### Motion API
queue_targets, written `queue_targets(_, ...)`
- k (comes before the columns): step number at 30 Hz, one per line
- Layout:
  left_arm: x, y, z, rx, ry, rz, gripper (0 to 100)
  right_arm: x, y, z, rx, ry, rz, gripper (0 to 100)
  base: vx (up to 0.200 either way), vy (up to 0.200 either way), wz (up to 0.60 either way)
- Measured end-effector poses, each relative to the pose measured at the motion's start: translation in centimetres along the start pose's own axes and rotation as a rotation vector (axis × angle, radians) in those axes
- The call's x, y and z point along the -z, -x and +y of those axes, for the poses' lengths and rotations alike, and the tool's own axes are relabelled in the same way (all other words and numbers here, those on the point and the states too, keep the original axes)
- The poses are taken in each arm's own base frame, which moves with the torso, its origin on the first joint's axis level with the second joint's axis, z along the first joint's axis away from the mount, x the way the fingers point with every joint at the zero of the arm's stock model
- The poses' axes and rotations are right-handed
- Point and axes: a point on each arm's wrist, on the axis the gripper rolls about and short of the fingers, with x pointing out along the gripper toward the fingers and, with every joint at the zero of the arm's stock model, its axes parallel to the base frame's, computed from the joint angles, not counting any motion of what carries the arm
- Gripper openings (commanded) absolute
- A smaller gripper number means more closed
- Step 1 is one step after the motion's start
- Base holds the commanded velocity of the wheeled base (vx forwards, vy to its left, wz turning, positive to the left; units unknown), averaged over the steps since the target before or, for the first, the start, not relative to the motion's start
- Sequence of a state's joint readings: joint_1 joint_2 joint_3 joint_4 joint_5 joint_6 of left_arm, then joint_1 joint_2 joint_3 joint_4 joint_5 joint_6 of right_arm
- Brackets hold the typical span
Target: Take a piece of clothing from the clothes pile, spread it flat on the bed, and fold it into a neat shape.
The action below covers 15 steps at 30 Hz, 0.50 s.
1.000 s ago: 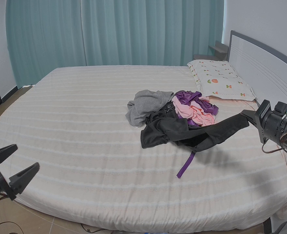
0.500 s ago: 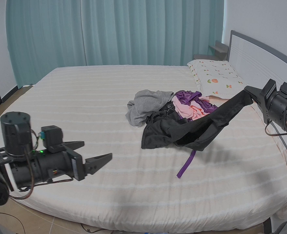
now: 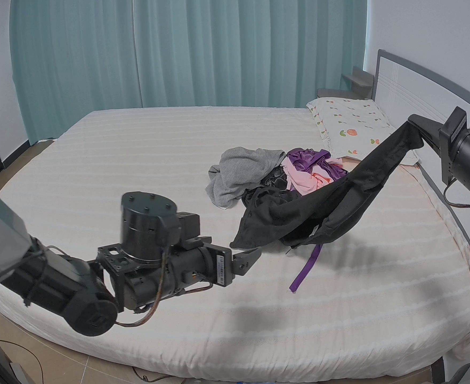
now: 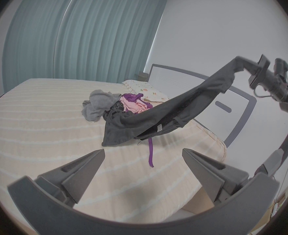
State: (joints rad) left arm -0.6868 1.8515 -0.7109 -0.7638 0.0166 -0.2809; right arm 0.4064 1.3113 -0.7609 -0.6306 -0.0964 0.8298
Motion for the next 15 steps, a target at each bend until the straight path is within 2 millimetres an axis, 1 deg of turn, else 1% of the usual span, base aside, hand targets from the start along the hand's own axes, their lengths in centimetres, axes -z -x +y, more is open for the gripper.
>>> queue_targets(4,0.9,-2.2,-0.5,-0.001,-0.002,0.024,100,-0.4,0.1,0.7,-0.028,0.007,-0.006,0,0.0,0.0,0.0)
queue_targets(7,1.7,-3.3,-0.6,-0.002,-0.005,0.047,100,-0.6,0.2,1.1,-0.043,0.007,-0.013,0,0.0,0.0,0.0)
queue_targets(11,2.6,-4.3,-0.4,-0.008,-0.006,0.078,100,-1.0,0.2,1.6,-0.061,0.005,-0.025,0,0.0,0.0,0.0)
queue_targets(15,3.5,-5.1,-0.2,-0.013,-0.001,0.107,100,-0.8,0.1,2.0,-0.076,0.002,-0.015,0,0.0,0.0,0.0)
